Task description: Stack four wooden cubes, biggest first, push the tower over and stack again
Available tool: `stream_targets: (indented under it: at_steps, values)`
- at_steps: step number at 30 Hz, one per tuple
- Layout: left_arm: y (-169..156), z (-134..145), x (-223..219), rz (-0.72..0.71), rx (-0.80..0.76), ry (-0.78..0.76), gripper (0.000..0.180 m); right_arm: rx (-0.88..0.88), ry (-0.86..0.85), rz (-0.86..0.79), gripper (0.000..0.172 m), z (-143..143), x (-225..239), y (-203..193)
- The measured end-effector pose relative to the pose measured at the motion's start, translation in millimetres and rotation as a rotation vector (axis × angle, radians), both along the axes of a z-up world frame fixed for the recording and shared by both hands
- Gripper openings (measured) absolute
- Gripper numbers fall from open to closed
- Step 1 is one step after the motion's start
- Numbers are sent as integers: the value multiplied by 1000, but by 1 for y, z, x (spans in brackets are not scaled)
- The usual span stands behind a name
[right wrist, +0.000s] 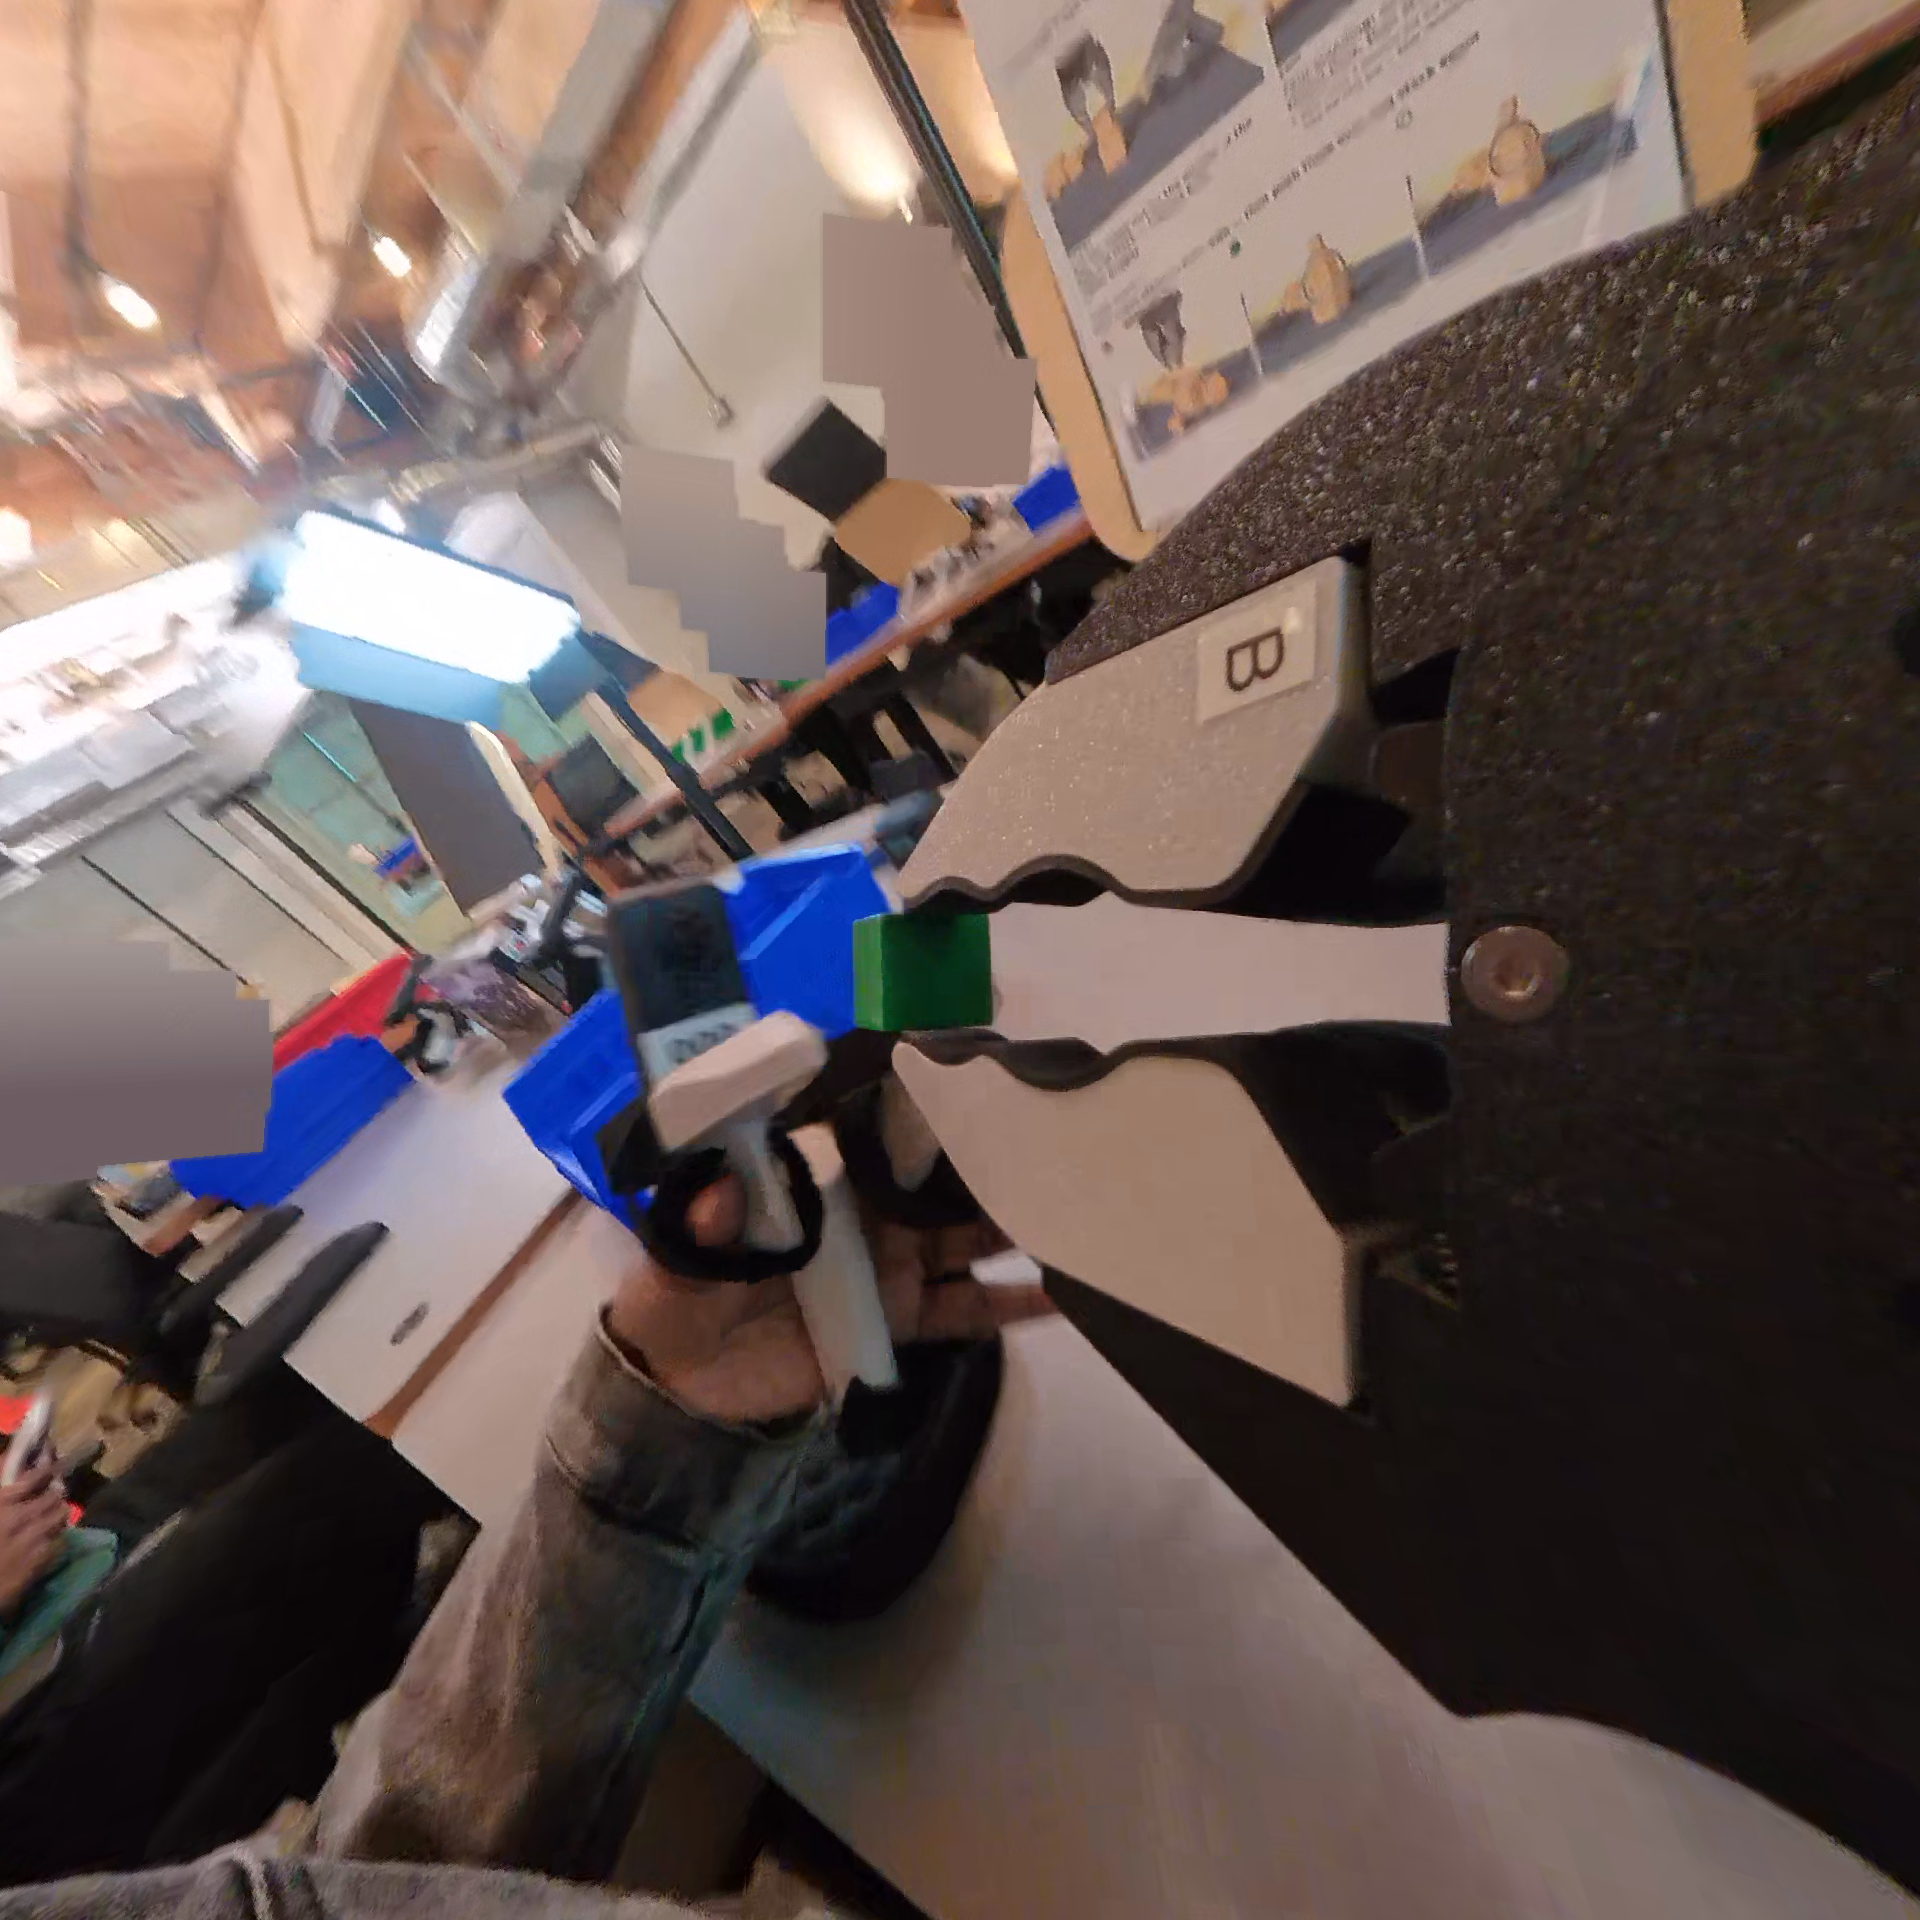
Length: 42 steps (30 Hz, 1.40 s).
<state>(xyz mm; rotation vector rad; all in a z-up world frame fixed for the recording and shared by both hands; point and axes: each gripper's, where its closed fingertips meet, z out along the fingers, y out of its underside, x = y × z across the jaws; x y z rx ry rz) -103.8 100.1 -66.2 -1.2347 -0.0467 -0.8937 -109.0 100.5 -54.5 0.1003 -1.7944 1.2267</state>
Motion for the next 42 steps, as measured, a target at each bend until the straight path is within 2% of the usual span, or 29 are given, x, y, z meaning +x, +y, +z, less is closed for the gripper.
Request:
stream_targets:
  at_steps: [1, 3, 5, 8, 13, 21, 36, 42]
  values:
    - [3, -10, -4, 81, -35, 123, 53, 33, -75, -9, 21, -2, -1, 10]
    - [11, -37, -12, 240, -143, 399, 66, 127, -251, -74, 21, -10, -5, 34]
    - [20, -62, -15, 329, -249, 604, 78, 257, -505, -129, 21, -28, -2, 54]
    - [34, -85, -4, 305, -327, 701, 81, 398, -822, -218, 21, -49, 1, 69]
    - [50, -93, 1, 320, -340, 731, 81, 522, -1088, -300, 21, -68, 3, 66]
    - [51, -102, 2, 327, -351, 772, 78, 579, -1159, -408, 21, -77, 1, 65]
    - [47, -104, 0, 337, -356, 804, 77, 599, -1169, -452, 21, -85, 4, 60]
    - [47, -107, 0, 332, -364, 810, 77, 568, -1152, -448, 44, -84, 5, 63]
